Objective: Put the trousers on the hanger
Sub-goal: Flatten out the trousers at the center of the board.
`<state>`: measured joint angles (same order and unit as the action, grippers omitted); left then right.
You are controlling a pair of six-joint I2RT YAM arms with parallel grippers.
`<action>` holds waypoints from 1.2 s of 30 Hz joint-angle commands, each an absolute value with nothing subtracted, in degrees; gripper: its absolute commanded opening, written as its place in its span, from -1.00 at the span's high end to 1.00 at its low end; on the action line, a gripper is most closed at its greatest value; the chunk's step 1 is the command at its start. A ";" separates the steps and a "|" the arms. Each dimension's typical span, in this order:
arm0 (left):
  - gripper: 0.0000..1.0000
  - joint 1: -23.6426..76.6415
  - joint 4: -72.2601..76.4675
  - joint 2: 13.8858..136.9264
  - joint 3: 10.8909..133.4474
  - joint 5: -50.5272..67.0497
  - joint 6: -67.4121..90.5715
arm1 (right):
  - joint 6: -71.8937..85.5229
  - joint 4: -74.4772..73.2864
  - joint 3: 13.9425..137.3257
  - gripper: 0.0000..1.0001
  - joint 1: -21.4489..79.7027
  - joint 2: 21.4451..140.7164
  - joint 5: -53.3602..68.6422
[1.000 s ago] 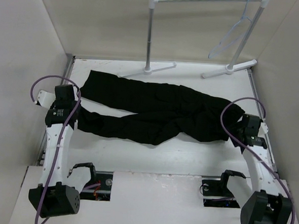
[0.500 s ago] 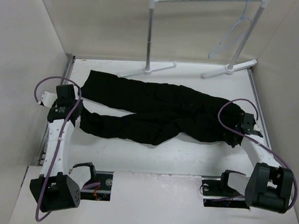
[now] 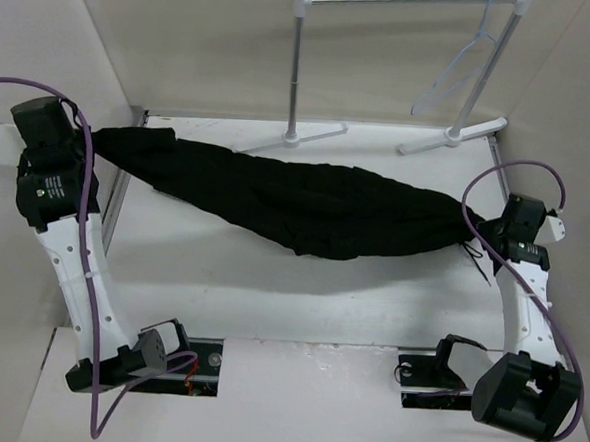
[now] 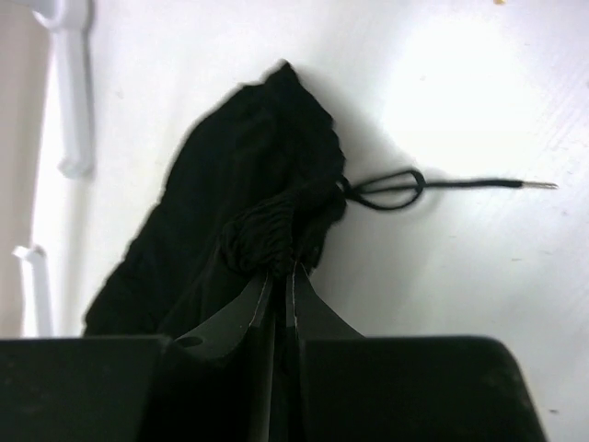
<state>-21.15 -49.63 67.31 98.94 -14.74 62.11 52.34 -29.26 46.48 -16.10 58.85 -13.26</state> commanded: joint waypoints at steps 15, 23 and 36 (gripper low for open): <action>0.98 -27.56 -54.31 66.53 69.50 -23.44 61.71 | 55.20 -30.76 33.39 0.80 -19.82 53.17 -16.25; 0.24 -19.40 -45.28 66.80 71.11 -32.25 47.65 | 52.83 -30.76 39.89 -0.21 -17.72 58.72 -18.54; 0.01 -10.86 -45.08 66.08 62.93 -24.64 41.92 | 40.87 -32.96 40.97 0.69 14.15 48.43 -9.26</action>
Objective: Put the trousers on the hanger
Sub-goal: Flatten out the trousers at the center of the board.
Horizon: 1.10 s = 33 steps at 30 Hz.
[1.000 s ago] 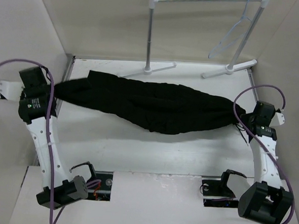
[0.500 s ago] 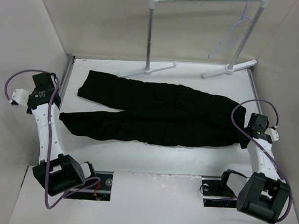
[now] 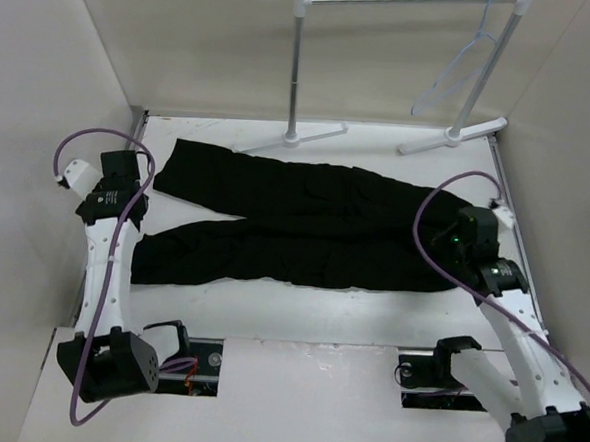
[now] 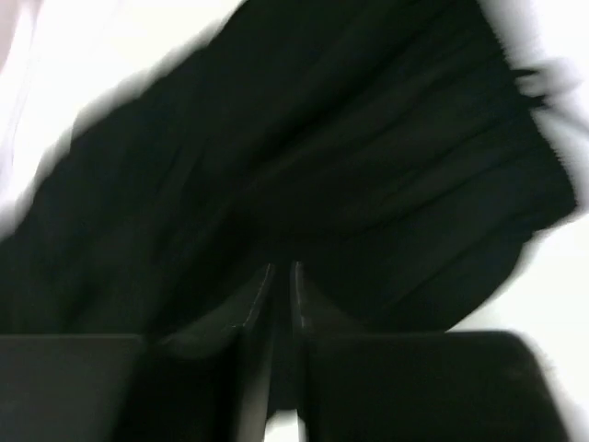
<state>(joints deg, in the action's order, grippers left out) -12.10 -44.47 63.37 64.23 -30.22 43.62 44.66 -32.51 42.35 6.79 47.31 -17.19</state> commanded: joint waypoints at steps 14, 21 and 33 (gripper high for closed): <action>-0.11 -21.67 -41.13 75.14 56.87 -16.61 39.11 | 46.14 -24.79 34.02 -0.57 40.56 51.50 -6.33; -0.09 -20.08 -34.81 79.28 54.23 -12.75 41.83 | 45.97 -19.43 31.55 -0.57 38.45 58.61 -4.49; 0.98 -21.22 -32.60 76.04 58.08 -10.81 44.38 | 47.63 -14.77 29.36 -0.26 33.98 65.74 -5.97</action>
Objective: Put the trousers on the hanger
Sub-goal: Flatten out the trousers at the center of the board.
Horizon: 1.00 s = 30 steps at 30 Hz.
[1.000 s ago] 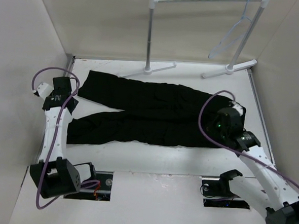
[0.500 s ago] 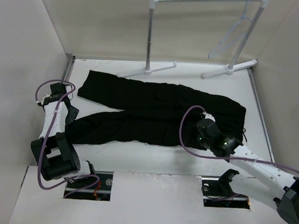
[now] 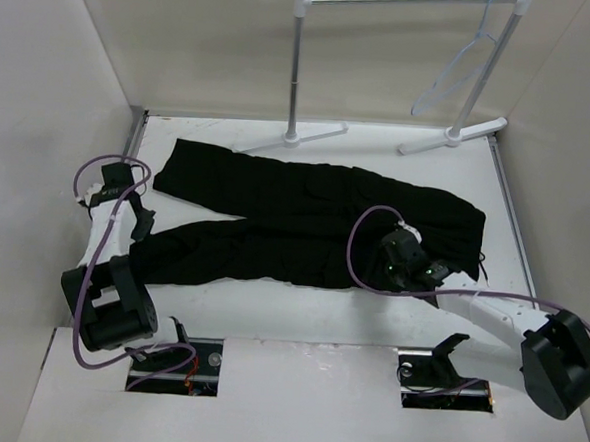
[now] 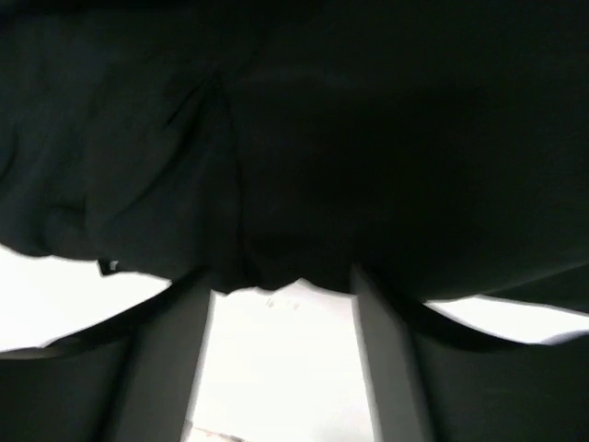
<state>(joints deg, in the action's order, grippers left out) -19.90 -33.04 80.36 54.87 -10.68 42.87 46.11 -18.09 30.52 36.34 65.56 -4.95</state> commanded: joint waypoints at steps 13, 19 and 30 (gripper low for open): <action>0.96 -27.38 -28.13 77.23 63.36 -16.43 51.50 | 49.48 -20.47 29.88 0.76 28.78 66.27 -6.42; 0.96 -27.99 -29.52 87.53 69.96 -20.99 50.89 | 50.62 -25.13 29.27 0.80 28.78 61.45 -6.77; 0.06 -25.47 -37.96 72.81 64.01 -23.28 45.70 | 49.40 -26.46 31.81 -0.17 29.05 55.54 -7.47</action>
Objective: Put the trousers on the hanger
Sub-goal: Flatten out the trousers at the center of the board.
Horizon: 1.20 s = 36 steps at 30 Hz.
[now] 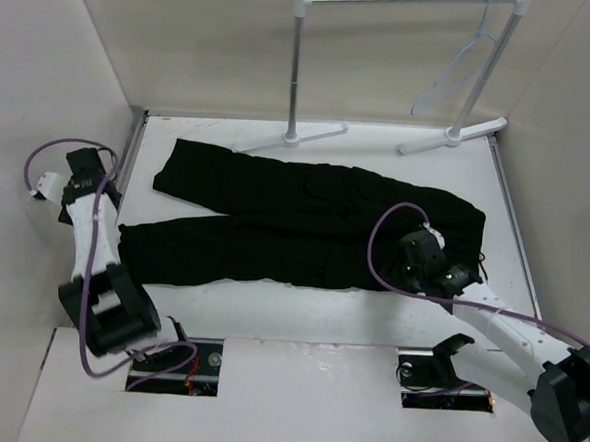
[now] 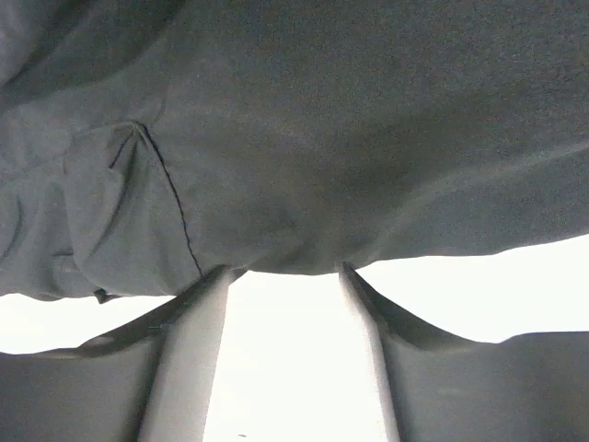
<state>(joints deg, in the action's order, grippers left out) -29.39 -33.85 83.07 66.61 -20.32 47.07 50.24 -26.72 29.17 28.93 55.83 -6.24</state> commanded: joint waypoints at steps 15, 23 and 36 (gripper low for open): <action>0.04 -10.95 -37.89 56.68 28.74 -9.58 59.33 | 54.66 -16.61 34.36 -0.18 29.31 73.47 -3.95; 0.90 -19.72 -34.71 56.61 29.00 -12.48 58.10 | 61.51 -20.98 30.59 0.72 34.39 70.25 -6.85; 0.67 -20.26 -51.50 50.98 39.71 -26.63 51.86 | 66.01 -37.09 25.66 0.60 38.80 49.83 -7.73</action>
